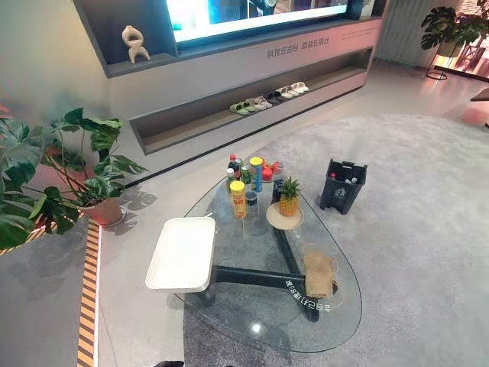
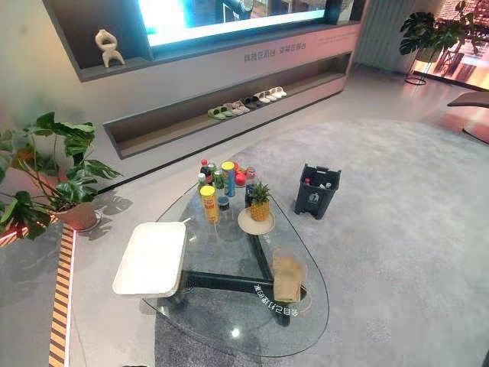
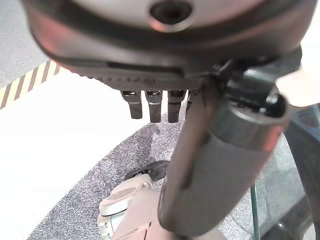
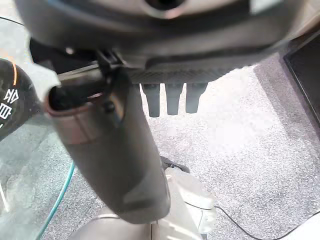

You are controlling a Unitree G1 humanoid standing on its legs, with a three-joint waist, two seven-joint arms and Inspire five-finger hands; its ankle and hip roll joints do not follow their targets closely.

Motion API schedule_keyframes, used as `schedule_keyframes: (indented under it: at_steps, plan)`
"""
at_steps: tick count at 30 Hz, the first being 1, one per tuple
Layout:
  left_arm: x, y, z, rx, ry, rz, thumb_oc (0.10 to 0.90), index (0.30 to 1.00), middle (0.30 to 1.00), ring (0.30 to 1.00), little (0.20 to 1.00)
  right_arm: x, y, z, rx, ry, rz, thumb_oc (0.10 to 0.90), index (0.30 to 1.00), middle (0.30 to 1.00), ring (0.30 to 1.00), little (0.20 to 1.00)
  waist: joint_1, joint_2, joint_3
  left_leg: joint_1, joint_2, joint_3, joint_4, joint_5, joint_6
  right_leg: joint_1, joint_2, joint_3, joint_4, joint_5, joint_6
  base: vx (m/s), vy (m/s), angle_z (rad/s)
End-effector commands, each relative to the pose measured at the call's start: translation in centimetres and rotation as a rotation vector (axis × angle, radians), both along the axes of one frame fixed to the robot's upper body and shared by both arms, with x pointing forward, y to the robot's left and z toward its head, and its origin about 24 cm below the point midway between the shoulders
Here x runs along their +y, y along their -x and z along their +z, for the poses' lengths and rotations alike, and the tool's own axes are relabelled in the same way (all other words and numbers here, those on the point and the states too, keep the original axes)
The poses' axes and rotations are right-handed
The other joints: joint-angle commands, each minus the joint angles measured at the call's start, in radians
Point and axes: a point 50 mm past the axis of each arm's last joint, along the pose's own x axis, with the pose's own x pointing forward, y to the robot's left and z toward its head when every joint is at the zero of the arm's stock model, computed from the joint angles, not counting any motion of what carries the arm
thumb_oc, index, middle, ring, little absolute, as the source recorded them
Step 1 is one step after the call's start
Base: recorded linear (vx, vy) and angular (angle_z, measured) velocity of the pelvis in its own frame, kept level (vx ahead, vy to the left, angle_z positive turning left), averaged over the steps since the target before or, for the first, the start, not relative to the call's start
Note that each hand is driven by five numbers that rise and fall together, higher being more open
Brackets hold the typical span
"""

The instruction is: Wipe the table with a cloth and put it in the basket.

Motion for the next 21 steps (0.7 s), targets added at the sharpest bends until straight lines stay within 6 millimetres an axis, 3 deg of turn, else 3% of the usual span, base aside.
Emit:
schedule_keyframes:
  at_steps: [1, 21]
  plan:
    - [0.80, -2.86, 0.74, -0.071, -0.034, 0.018, 0.800, 0.900, 0.900, 0.900, 0.900, -1.00, -0.84, 0.48, 0.009, 0.047, -0.004, 0.800, 0.900, 0.900, 0.900, 0.900, 0.039, -0.010, 0.044, 0.055, 0.029, 0.074, 0.007, -0.125, -0.041, -0.058, -0.083, -0.054, 0.004, 0.039, 0.078, 0.03, 0.018, -0.35]
    - [1.02, -3.02, 0.85, -0.076, -0.026, 0.030, 0.800, 0.900, 0.900, 0.900, 0.900, -1.39, -1.06, 0.66, 0.005, 0.070, -0.015, 0.800, 0.900, 0.900, 0.900, 0.900, 0.043, -0.010, 0.046, 0.054, 0.036, 0.086, 0.007, -0.120, -0.043, -0.059, -0.088, -0.072, 0.004, 0.043, 0.079, 0.00, 0.000, 0.00]
